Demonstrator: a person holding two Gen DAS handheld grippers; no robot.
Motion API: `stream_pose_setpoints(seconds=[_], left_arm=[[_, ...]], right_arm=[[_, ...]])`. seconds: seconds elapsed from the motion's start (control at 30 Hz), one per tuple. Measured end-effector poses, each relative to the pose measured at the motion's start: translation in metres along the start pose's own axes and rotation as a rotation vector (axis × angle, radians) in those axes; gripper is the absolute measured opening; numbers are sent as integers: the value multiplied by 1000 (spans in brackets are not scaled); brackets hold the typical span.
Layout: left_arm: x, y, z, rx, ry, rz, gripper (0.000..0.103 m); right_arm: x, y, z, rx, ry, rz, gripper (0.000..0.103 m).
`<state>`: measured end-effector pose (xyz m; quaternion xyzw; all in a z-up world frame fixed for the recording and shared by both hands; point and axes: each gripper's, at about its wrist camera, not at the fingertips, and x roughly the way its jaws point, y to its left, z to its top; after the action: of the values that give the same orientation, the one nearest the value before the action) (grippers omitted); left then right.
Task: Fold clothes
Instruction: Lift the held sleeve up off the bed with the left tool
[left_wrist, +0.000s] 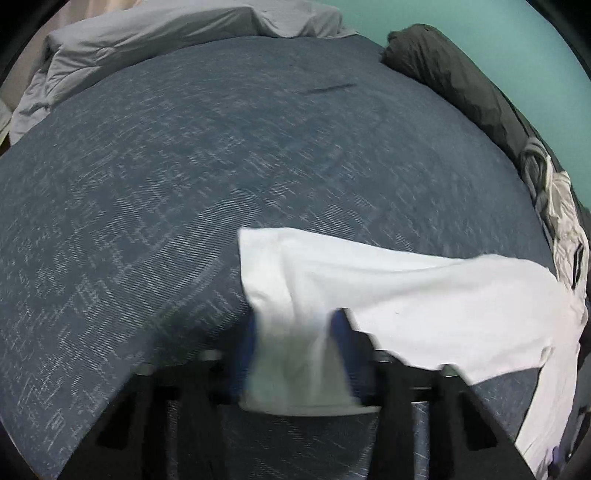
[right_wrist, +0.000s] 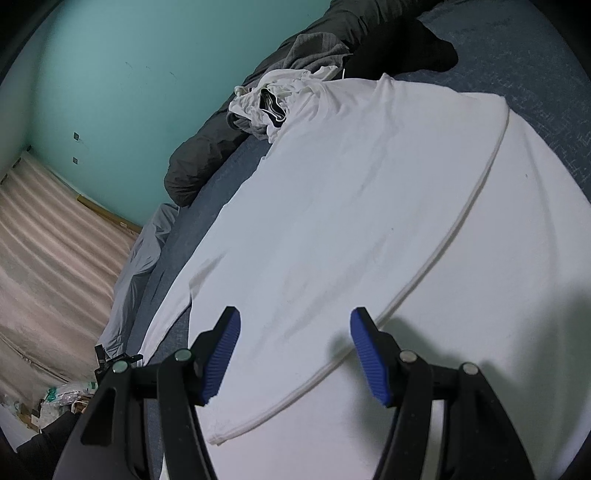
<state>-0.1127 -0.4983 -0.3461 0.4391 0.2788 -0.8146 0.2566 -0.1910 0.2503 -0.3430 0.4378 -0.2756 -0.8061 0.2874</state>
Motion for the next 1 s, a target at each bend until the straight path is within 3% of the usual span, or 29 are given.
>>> stream_pose_setpoints(seconds=[0.13,0.3,0.5,0.77,1.0], left_arm=[[-12,-10,5,21,-10,-22,8],[-50,-30,27,37,-74,-61,7],[-110,-90,55,123,-142,-137,7],[-175,-216,65,273,-197,-259,7],[-209,-347,59,406,-182,-377,7]], right_arm=[[-4,-3,0,15,-7,6,63],[-11,-6,4,25,-26,12,63],[-19,-12,10,33,-55,-6,63],[-31,-26,19,71,-75,4,63],[-41,-40,29,80,-75,2,63]])
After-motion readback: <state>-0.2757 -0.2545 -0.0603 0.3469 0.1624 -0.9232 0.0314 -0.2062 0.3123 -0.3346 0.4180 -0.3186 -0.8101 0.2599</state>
